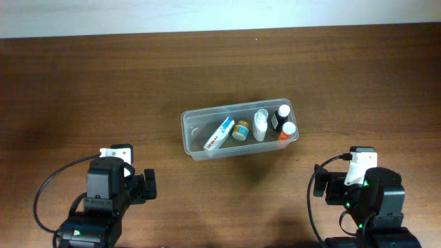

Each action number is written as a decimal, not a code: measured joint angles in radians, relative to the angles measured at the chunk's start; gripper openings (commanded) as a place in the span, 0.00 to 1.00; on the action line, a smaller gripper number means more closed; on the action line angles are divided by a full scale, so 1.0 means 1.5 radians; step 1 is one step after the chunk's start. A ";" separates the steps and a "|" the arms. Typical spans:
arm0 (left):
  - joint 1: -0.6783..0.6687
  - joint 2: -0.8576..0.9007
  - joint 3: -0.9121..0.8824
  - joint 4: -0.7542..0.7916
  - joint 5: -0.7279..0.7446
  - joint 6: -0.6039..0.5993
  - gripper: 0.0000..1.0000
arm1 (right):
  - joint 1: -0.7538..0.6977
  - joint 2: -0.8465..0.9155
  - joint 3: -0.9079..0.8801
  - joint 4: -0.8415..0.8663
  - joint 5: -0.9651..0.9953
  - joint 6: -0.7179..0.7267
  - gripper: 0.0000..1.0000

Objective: Pack container

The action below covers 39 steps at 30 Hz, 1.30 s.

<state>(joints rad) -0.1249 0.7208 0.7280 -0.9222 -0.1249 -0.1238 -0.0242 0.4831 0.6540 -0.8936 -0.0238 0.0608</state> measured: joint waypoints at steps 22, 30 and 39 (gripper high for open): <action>0.000 0.000 -0.002 -0.001 0.000 0.000 1.00 | 0.000 -0.311 -0.421 0.550 -0.065 -0.133 0.98; 0.000 0.000 -0.002 -0.001 0.000 0.000 1.00 | 0.000 -0.312 -0.428 0.551 -0.045 -0.146 0.98; 0.000 0.000 -0.002 -0.001 0.000 0.000 1.00 | 0.000 -0.312 -0.428 0.551 -0.045 -0.147 0.98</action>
<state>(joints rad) -0.1249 0.7208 0.7254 -0.9241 -0.1253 -0.1238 -0.0242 0.0158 0.0128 -0.0666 -0.0910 -0.1600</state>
